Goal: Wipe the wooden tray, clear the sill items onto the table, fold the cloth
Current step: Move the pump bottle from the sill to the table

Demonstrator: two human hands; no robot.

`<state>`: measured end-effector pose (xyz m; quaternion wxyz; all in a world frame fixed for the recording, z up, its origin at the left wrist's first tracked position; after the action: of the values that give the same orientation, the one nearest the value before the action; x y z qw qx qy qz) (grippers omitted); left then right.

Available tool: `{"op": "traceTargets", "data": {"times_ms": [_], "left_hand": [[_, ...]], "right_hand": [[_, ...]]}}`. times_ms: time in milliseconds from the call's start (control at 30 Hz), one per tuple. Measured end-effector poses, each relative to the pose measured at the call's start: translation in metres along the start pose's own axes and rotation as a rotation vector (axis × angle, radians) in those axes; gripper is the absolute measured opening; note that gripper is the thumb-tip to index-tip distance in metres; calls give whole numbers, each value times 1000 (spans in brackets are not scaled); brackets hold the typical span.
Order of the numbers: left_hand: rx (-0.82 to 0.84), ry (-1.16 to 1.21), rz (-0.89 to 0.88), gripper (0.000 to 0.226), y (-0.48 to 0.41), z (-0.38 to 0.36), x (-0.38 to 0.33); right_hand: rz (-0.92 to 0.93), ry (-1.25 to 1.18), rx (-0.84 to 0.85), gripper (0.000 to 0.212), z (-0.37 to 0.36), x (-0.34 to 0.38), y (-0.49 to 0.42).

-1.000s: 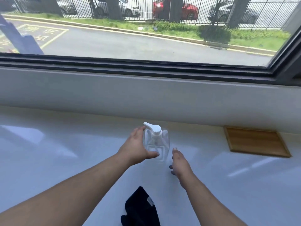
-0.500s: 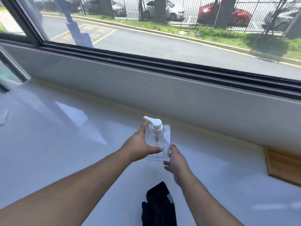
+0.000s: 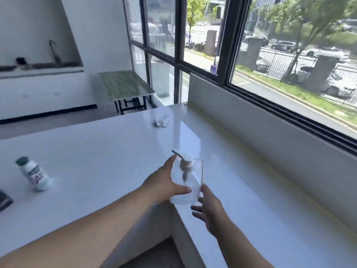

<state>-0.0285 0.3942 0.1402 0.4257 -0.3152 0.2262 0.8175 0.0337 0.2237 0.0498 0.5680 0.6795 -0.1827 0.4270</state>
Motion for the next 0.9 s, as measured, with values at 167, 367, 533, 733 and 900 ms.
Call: {"op": "traceTargets", "data": {"times_ms": [167, 367, 533, 733, 900], "left_hand": [[-165, -4, 118, 125, 45, 146, 128], [-300, 7, 271, 133, 98, 257, 242], [-385, 36, 372, 133, 124, 308, 308], [-425, 21, 484, 135, 119, 329, 381], [-374, 64, 564, 134, 77, 328, 434]], "right_hand": [[34, 125, 186, 53, -185, -12, 40], [26, 250, 335, 50, -337, -36, 82], [40, 344, 415, 49, -421, -48, 92], [-30, 414, 484, 53, -494, -70, 65], [-124, 418, 512, 37, -541, -79, 16]]}}
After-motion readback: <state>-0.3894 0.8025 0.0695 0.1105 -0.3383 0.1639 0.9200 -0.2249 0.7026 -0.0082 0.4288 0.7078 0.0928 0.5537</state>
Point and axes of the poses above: each hand's wrist, its own y-axis away from the middle knuckle, its own z-axis out of the back of the hand, x = y × z, the point moved 9 cm from there along -y, towards the middle knuckle, and after that the axes turned 8 degrees about -x, right-handed, at the moved point
